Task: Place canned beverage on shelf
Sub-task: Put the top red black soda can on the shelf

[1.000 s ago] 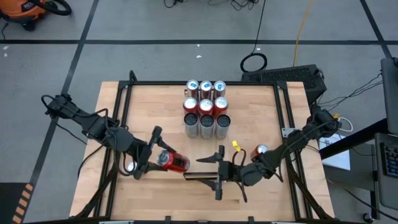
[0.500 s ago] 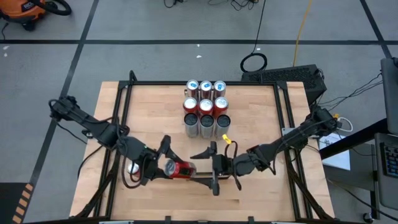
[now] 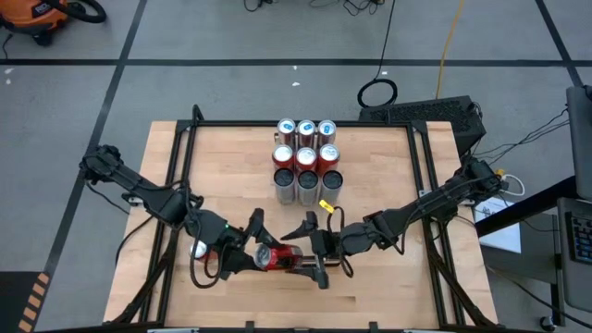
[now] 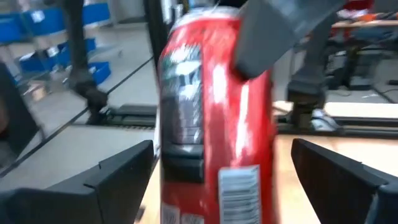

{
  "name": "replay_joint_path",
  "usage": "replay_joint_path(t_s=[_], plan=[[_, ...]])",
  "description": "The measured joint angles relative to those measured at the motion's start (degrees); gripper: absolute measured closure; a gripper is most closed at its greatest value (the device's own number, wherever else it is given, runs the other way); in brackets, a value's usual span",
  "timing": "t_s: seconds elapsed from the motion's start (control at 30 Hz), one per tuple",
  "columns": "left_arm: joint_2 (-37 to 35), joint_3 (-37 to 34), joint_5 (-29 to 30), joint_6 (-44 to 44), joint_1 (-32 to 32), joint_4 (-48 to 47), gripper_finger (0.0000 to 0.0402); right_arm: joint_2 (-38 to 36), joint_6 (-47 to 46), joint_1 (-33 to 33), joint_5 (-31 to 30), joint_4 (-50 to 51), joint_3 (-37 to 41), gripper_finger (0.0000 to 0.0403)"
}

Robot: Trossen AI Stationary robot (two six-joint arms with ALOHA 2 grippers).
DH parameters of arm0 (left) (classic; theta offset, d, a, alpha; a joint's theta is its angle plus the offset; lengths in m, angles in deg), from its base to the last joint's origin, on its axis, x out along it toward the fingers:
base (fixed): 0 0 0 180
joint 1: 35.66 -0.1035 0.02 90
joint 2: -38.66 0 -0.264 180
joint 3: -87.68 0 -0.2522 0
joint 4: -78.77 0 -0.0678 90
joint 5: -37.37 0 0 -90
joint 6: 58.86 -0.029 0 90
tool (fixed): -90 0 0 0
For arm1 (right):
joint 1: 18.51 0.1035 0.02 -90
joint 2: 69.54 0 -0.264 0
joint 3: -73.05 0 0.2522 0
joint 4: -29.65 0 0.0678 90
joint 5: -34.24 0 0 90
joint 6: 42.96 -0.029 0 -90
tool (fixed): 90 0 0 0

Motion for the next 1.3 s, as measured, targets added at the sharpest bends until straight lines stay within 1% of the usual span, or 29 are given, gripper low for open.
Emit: replay_joint_path(t_s=[0.23,0.4,0.7,0.83,0.9,0.97,1.03,1.13,1.2,1.3], plan=[[0.2,0.0,-0.7,-1.3,-1.1,2.7,0.0116,0.5,1.4,-0.8,6.4,0.9,0.0,0.0044],[0.5,0.0,-1.0,-1.4,-2.5,3.8,0.0116,0.8,1.4,-1.6,6.7,1.1,0.0,0.0051],[2.0,0.0,-1.3,-1.3,-3.0,3.5,0.0116,0.9,1.8,-1.6,6.6,2.9,0.1,0.0123],[2.0,0.0,-0.6,0.2,-3.0,3.8,0.0113,0.9,1.8,-1.6,6.8,3.0,0.1,0.014],[2.1,0.0,0.1,1.8,-2.9,4.7,0.0102,0.7,1.4,-1.6,7.1,2.9,0.1,0.014],[2.1,-0.1,2.1,4.0,-2.7,6.1,0.0084,0.4,1.5,-1.6,7.4,2.8,0.1,0.0135],[2.0,-0.1,4.6,6.9,-2.3,7.2,0.0058,0.0,3.1,-1.5,6.7,2.5,0.1,0.0132],[2.0,-0.1,6.8,10.4,-1.9,8.7,0.0017,-0.7,4.2,-1.5,6.7,2.2,0.1,0.0134],[1.9,-0.1,8.2,12.3,-1.4,9.0,0.0009,-1.3,4.8,-1.5,6.8,2.5,0.1,0.0137],[1.4,-0.1,10.1,15.7,-0.4,11.0,0.0015,-1.9,6.1,-1.5,6.8,1.6,0.0,0.0138]])
